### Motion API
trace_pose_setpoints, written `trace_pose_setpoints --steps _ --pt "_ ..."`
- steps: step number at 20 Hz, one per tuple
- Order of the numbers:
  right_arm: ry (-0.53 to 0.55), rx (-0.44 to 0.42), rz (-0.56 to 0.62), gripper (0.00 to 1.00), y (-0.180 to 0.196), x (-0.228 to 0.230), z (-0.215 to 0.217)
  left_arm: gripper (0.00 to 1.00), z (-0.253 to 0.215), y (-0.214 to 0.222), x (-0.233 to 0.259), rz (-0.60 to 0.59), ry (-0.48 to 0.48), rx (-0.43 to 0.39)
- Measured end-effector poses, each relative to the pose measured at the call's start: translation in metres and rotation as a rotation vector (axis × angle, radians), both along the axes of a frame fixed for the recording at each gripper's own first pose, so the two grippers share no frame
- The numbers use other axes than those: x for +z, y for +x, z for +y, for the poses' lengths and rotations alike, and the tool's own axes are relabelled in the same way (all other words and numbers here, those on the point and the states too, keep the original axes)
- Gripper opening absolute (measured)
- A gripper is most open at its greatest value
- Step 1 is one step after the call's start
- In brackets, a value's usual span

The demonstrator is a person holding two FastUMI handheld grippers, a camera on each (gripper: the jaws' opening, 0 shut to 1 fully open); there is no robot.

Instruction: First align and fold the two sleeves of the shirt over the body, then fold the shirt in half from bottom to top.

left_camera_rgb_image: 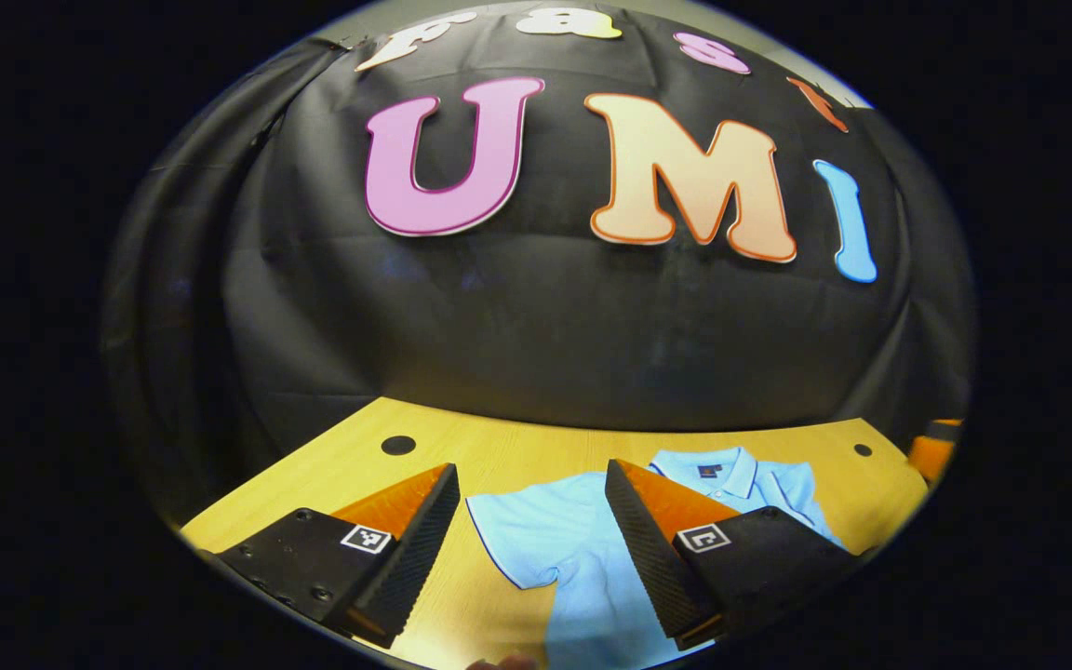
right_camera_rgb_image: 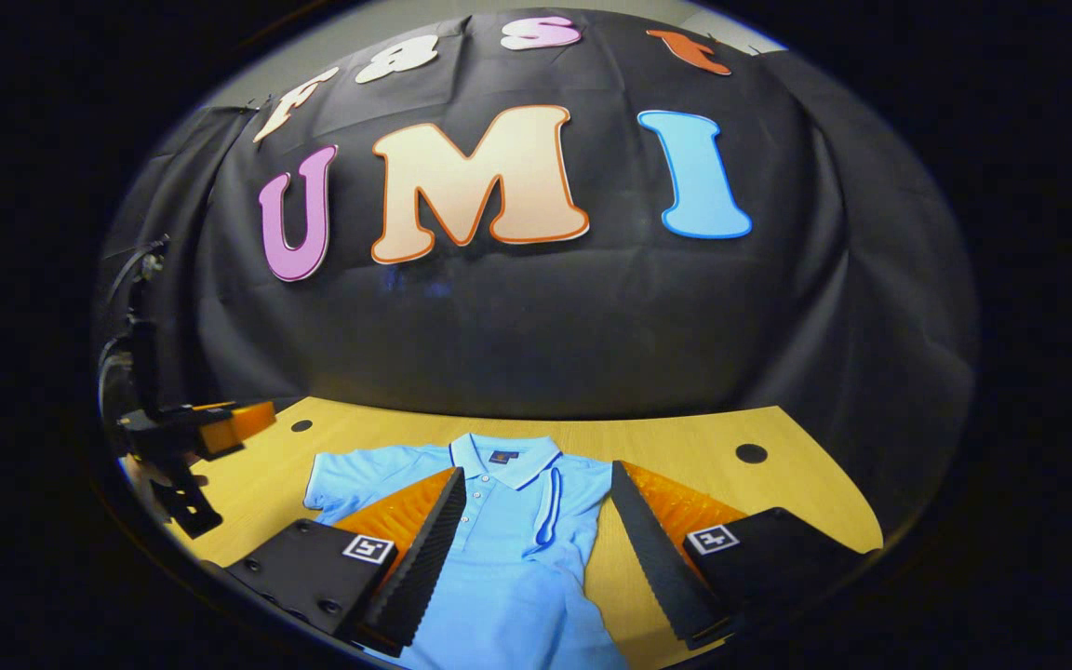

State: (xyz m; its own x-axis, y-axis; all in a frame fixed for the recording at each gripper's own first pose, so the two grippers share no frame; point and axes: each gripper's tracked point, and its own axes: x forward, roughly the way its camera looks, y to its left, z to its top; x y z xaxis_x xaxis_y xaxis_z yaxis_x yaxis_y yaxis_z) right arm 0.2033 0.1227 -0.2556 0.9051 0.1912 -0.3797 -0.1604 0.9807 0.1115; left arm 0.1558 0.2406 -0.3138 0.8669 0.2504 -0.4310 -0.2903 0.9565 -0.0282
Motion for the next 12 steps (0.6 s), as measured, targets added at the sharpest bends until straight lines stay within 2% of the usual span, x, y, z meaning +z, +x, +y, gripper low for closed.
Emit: trace_pose_setpoints --steps 6,12 --pt "-0.030 -0.042 0.001 0.98 -0.030 0.018 -0.034 0.95 0.014 0.021 -0.083 0.135 -0.051 0.033" --pt "-0.044 -0.057 0.024 0.98 -0.042 0.021 -0.047 0.95 0.021 0.021 -0.132 0.233 -0.085 0.052"
